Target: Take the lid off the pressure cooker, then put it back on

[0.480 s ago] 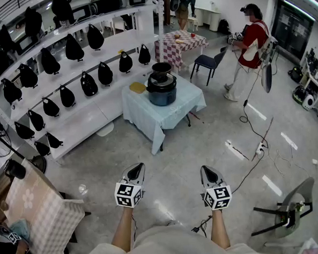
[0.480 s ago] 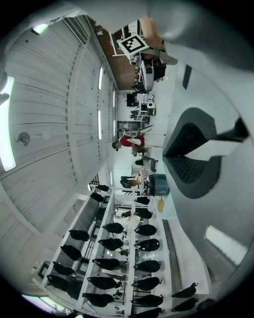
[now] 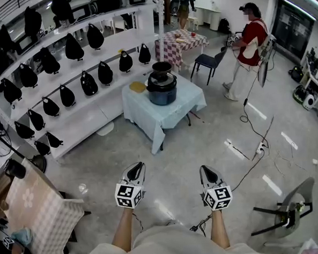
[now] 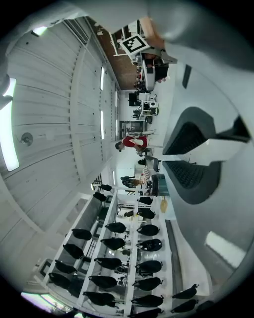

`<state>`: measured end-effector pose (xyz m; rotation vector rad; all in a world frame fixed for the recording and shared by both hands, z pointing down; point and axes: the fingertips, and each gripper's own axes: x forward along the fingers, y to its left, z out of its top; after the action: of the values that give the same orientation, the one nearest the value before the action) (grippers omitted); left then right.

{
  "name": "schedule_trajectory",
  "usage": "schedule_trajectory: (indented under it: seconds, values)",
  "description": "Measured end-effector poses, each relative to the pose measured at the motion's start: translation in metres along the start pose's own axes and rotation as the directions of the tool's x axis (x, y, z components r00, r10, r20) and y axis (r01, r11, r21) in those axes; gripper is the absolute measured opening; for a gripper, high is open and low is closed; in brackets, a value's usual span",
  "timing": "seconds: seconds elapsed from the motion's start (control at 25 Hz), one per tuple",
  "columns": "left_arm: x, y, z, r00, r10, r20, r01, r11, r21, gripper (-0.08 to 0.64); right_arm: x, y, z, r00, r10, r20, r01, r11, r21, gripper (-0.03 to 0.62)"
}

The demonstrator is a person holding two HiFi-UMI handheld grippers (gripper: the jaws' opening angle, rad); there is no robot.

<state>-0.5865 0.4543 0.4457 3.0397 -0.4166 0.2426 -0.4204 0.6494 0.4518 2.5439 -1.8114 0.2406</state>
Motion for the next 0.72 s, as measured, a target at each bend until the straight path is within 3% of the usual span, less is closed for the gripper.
schedule_trajectory:
  seconds: [0.04,0.12,0.2,0.32,0.72]
  values:
    - [0.001,-0.002,0.001,1.000,-0.015,0.008,0.015,1.000,-0.002,0.038,0.000,0.002,0.001,1.000,0.017,0.007,-0.017,1.000,0.005,0.002]
    - [0.004,-0.008,0.002,0.999,-0.051,0.017,0.051,0.999,-0.015,0.252,0.003,0.008,0.002,0.998,0.054,0.012,-0.054,0.998,0.013,0.149]
    - [0.007,-0.012,0.004,0.997,-0.067,0.028,0.068,0.998,-0.018,0.306,0.005,0.011,0.002,0.997,0.073,0.016,-0.073,0.997,0.008,0.292]
    - [0.012,-0.019,0.003,0.996,-0.081,0.028,0.082,0.997,-0.014,0.357,0.005,0.012,0.002,0.996,0.083,0.020,-0.082,0.996,-0.017,0.327]
    - [0.019,-0.044,-0.015,0.996,-0.093,-0.012,0.093,0.996,-0.013,0.357,-0.003,-0.007,0.001,0.997,0.064,0.035,-0.063,0.997,-0.038,0.325]
